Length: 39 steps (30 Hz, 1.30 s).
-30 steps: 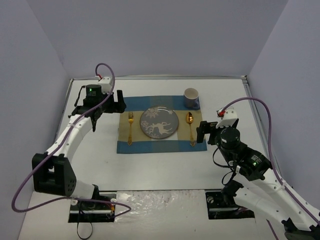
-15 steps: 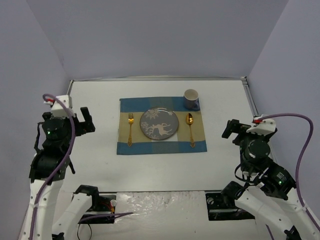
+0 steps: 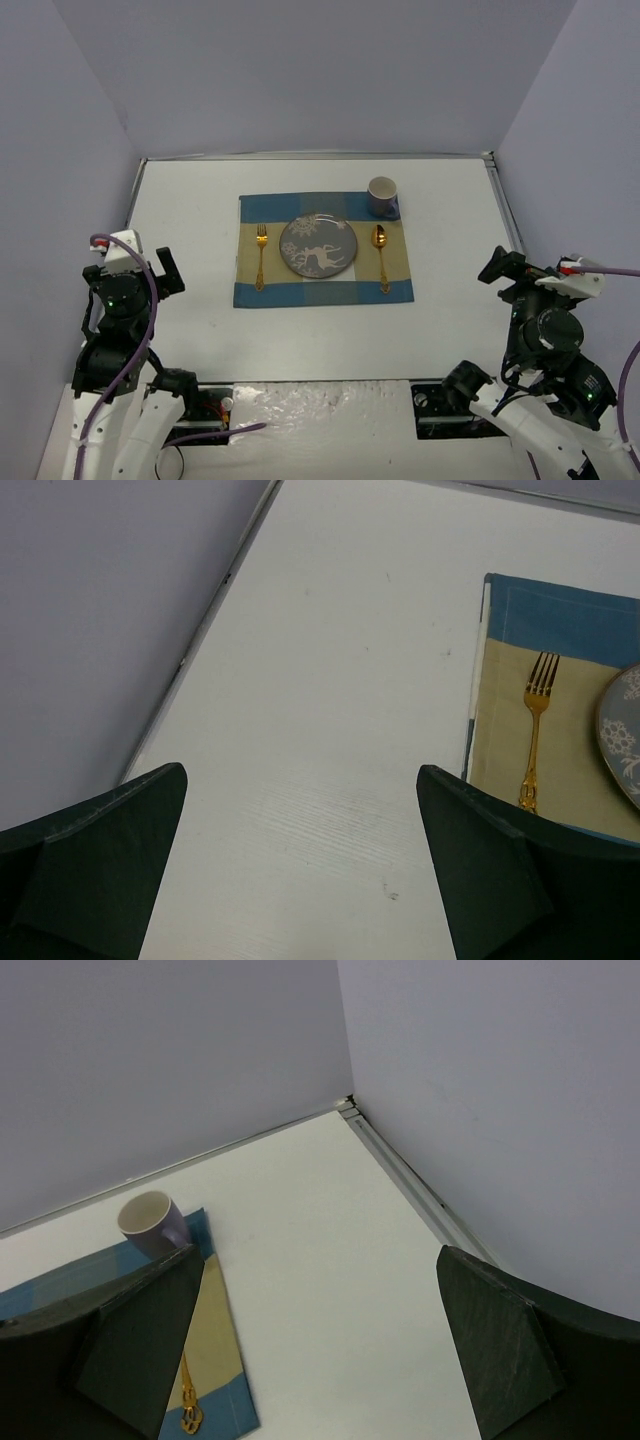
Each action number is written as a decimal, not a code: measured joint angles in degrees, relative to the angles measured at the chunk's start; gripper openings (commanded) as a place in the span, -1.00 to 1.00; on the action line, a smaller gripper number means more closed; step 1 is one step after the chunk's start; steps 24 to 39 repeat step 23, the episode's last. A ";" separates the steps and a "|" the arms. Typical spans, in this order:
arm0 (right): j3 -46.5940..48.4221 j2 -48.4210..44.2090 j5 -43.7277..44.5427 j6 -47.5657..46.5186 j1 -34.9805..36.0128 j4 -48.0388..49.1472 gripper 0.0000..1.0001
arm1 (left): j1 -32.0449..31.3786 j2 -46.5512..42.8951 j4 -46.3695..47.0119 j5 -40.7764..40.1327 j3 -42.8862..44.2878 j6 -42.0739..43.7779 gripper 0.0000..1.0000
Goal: Set the dinner table for one person
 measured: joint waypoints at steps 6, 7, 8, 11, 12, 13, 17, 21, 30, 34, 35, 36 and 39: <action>-3.03 0.04 0.12 -0.01 0.00 0.47 1.00 | -0.04 -0.82 3.24 -1.32 -3.18 -0.12 0.94; -3.29 0.04 0.07 -0.02 0.00 0.56 1.00 | -0.04 -1.08 3.64 -1.59 -3.45 -0.12 0.94; -3.56 0.04 -0.01 -0.04 0.00 0.68 1.00 | -0.04 -1.28 4.00 -1.83 -3.68 -0.12 0.94; -4.41 -0.05 -0.58 -0.26 0.00 1.12 1.00 | -0.02 -1.45 4.78 -2.22 -3.96 -0.12 0.94; -4.65 -0.17 -0.82 -0.35 0.00 1.21 1.00 | -0.03 -1.45 5.04 -2.23 -3.96 -0.12 0.94; -4.83 -0.29 -1.08 -0.44 0.00 1.30 1.00 | -0.03 -1.43 5.29 -2.23 -3.97 -0.12 0.94; -4.95 -0.70 -2.01 -0.77 0.00 1.91 1.00 | -0.04 -1.07 6.26 -2.19 -3.99 -0.10 0.94; -4.95 -0.70 -2.81 -1.20 0.00 2.40 1.00 | -0.04 -0.72 6.57 -2.15 -4.05 -0.08 0.94; -4.95 -0.67 -3.16 -1.42 0.00 2.54 1.00 | -0.04 -0.62 6.75 -2.14 -4.05 -0.08 0.94; -4.95 -0.67 -3.16 -1.42 0.00 2.54 1.00 | -0.04 -0.62 6.75 -2.14 -4.05 -0.08 0.94; -4.95 -0.67 -3.16 -1.42 0.00 2.54 1.00 | -0.04 -0.62 6.75 -2.14 -4.05 -0.08 0.94; -4.95 -0.67 -3.16 -1.42 0.00 2.54 1.00 | -0.04 -0.62 6.75 -2.14 -4.05 -0.08 0.94; -4.95 -0.67 -3.16 -1.42 0.00 2.54 1.00 | -0.04 -0.62 6.75 -2.14 -4.05 -0.08 0.94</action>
